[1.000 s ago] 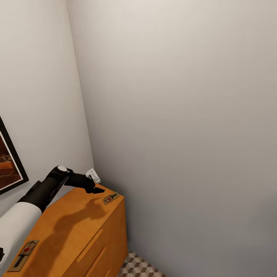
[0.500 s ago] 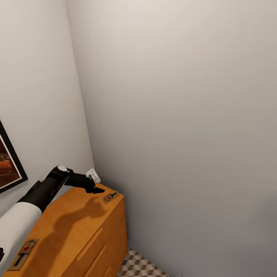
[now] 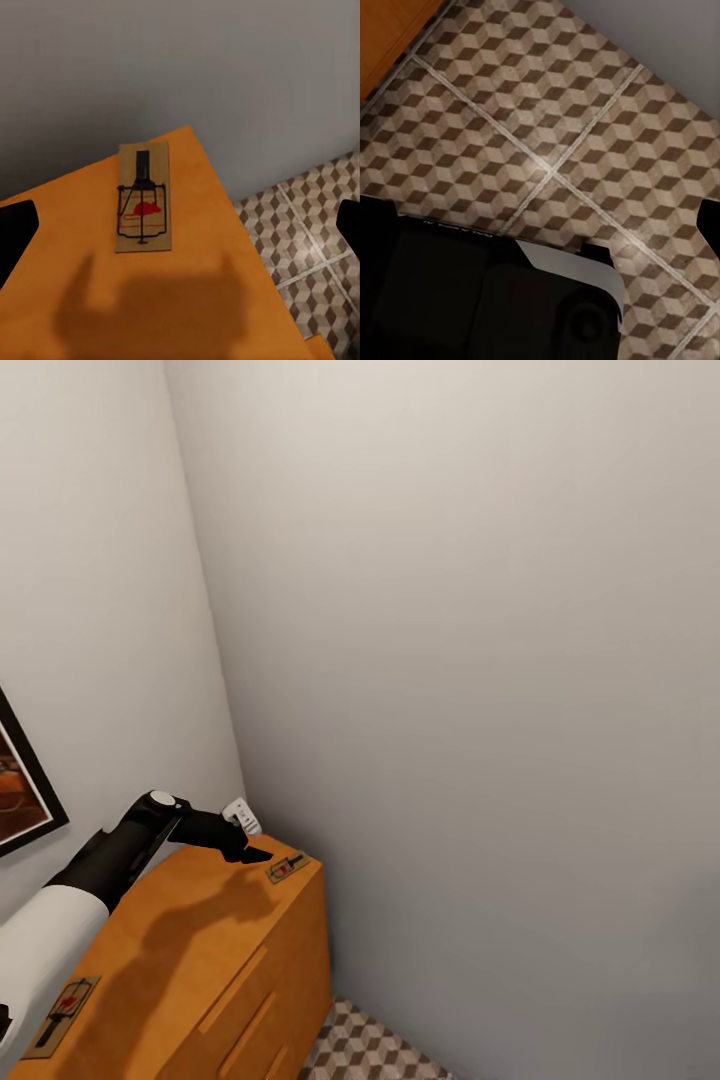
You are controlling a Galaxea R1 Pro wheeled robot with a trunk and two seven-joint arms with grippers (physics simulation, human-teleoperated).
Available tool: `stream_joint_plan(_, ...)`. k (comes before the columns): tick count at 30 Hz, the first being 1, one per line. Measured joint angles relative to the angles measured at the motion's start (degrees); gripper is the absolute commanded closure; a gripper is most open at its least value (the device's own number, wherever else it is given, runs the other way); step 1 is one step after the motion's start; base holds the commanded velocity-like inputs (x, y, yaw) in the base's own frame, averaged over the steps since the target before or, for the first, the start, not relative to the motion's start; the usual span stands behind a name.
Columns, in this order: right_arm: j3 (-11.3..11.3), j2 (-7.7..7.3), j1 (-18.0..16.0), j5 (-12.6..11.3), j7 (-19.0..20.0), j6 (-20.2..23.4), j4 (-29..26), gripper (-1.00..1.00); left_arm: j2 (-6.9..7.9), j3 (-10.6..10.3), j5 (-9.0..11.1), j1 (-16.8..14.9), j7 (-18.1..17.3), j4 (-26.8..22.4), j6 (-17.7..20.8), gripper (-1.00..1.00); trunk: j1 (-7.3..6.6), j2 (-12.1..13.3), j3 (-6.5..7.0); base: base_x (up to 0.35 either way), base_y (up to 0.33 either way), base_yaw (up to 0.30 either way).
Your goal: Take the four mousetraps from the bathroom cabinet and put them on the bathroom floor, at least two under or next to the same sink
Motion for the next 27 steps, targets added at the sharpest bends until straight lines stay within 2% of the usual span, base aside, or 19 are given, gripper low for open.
stream_joint_plan(27,0.0,0.0,0.0,0.0,0.0,0.0,0.0,-1.0,-0.72,0.1,-0.1,0.0,0.0,-0.1,0.0,-1.0,0.0,0.0,-2.42,0.0,0.0,0.0)
